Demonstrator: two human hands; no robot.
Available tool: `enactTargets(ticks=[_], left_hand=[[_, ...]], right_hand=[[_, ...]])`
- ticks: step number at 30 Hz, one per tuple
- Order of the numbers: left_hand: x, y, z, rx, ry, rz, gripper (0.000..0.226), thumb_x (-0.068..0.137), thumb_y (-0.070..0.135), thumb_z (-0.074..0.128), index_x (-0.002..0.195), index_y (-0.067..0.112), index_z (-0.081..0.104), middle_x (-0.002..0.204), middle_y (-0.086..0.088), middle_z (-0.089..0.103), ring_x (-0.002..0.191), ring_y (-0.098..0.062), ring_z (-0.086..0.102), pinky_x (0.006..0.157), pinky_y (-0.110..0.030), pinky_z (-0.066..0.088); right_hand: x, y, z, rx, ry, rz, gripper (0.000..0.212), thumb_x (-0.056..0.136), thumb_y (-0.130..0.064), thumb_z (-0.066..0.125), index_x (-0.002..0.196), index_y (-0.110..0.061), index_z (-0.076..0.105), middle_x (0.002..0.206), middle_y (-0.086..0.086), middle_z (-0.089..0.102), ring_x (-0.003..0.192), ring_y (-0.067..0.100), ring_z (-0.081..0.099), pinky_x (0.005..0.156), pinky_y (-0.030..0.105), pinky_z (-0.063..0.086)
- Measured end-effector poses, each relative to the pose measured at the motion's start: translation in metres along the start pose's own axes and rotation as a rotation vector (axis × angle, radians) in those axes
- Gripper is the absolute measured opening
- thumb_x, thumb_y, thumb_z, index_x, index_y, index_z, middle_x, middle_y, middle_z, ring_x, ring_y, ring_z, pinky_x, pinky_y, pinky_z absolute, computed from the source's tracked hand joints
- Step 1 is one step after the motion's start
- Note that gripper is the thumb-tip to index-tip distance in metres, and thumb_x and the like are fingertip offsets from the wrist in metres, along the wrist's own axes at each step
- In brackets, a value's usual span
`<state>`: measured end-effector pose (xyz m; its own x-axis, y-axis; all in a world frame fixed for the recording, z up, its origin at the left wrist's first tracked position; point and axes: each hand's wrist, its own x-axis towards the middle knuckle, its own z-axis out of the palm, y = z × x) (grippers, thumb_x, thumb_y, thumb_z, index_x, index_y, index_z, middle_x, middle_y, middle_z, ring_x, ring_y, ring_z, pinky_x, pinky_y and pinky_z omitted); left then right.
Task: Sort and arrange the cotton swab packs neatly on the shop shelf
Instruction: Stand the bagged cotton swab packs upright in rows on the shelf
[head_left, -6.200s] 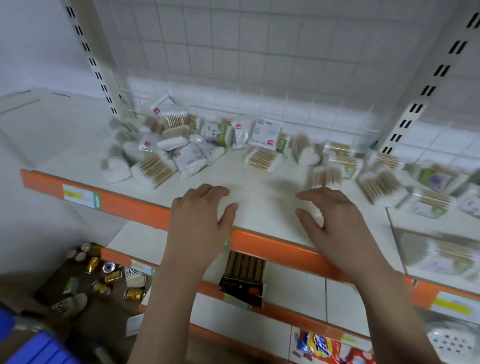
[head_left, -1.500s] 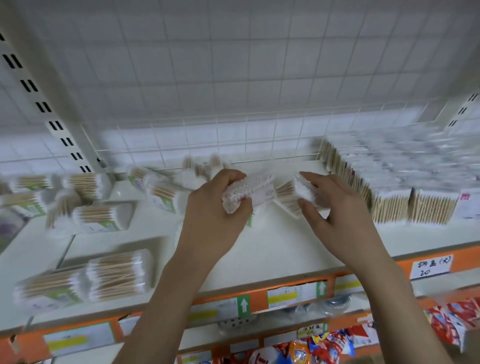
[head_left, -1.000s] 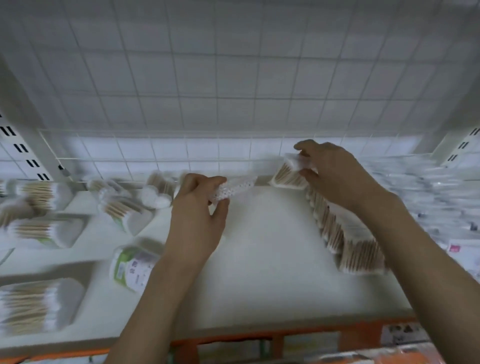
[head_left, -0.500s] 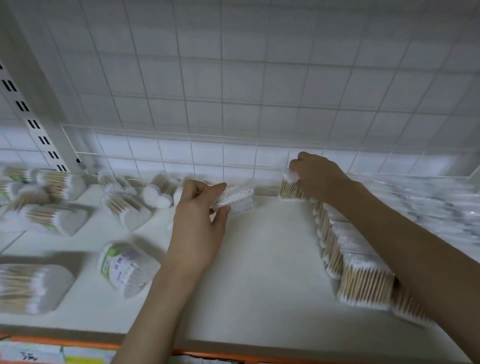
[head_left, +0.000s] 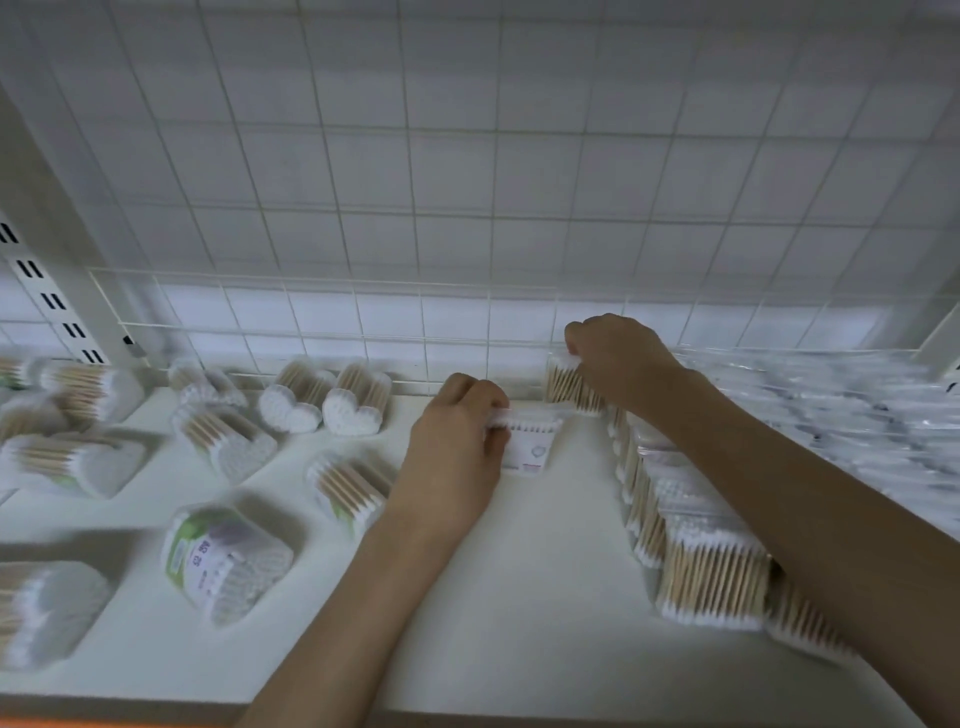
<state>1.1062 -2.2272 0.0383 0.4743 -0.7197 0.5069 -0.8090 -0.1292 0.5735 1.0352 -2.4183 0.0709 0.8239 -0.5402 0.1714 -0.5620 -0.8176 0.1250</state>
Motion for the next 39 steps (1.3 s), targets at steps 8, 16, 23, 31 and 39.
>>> enactTargets(ticks=[8, 16, 23, 31, 39], left_hand=[[0.016, 0.004, 0.031, 0.161, -0.103, -0.020, 0.022, 0.087, 0.011, 0.057, 0.109, 0.012, 0.058, 0.107, -0.003, 0.059, 0.101, -0.021, 0.049, 0.078, -0.022, 0.035], [0.049, 0.012, 0.053, 0.320, -0.182, -0.047, 0.022, 0.091, 0.016, 0.051, 0.111, 0.008, 0.054, 0.106, -0.008, 0.058, 0.102, -0.025, 0.047, 0.079, -0.031, 0.042], [0.073, 0.019, 0.066, 0.356, -0.236, -0.034, 0.025, 0.091, 0.011, 0.051, 0.115, 0.003, 0.055, 0.117, -0.011, 0.048, 0.103, -0.027, 0.052, 0.086, -0.032, 0.045], [0.078, 0.021, 0.070, 0.410, -0.259, -0.042, 0.026, 0.091, 0.016, 0.051, 0.115, 0.006, 0.056, 0.116, -0.008, 0.050, 0.106, -0.026, 0.050, 0.080, -0.033, 0.044], [0.061, 0.023, 0.036, 0.495, -0.194, -0.014, 0.040, 0.089, 0.027, 0.055, 0.125, 0.012, 0.047, 0.118, -0.006, 0.052, 0.110, -0.025, 0.046, 0.087, -0.031, 0.037]], right_hand=[[-0.004, 0.005, -0.001, 0.081, 0.018, -0.024, 0.026, 0.086, -0.002, 0.050, 0.111, -0.006, 0.053, 0.105, 0.008, 0.056, 0.096, 0.024, 0.054, 0.078, 0.032, 0.047], [-0.033, 0.034, -0.021, 0.209, 0.128, 0.045, 0.032, 0.094, -0.016, 0.042, 0.123, -0.013, 0.054, 0.118, 0.005, 0.058, 0.110, 0.024, 0.052, 0.088, 0.033, 0.041], [-0.072, 0.046, -0.028, 0.241, 0.159, 0.080, 0.029, 0.095, -0.021, 0.043, 0.120, -0.014, 0.056, 0.115, 0.002, 0.060, 0.105, 0.021, 0.055, 0.083, 0.031, 0.044], [-0.103, 0.037, -0.031, 0.339, 0.140, 0.111, 0.031, 0.095, -0.024, 0.045, 0.123, -0.016, 0.054, 0.121, -0.002, 0.058, 0.111, 0.018, 0.053, 0.090, 0.032, 0.043], [-0.109, 0.000, -0.033, 0.345, 0.147, 0.073, 0.031, 0.095, -0.029, 0.043, 0.121, -0.020, 0.055, 0.119, -0.003, 0.058, 0.111, 0.017, 0.049, 0.087, 0.030, 0.039]])
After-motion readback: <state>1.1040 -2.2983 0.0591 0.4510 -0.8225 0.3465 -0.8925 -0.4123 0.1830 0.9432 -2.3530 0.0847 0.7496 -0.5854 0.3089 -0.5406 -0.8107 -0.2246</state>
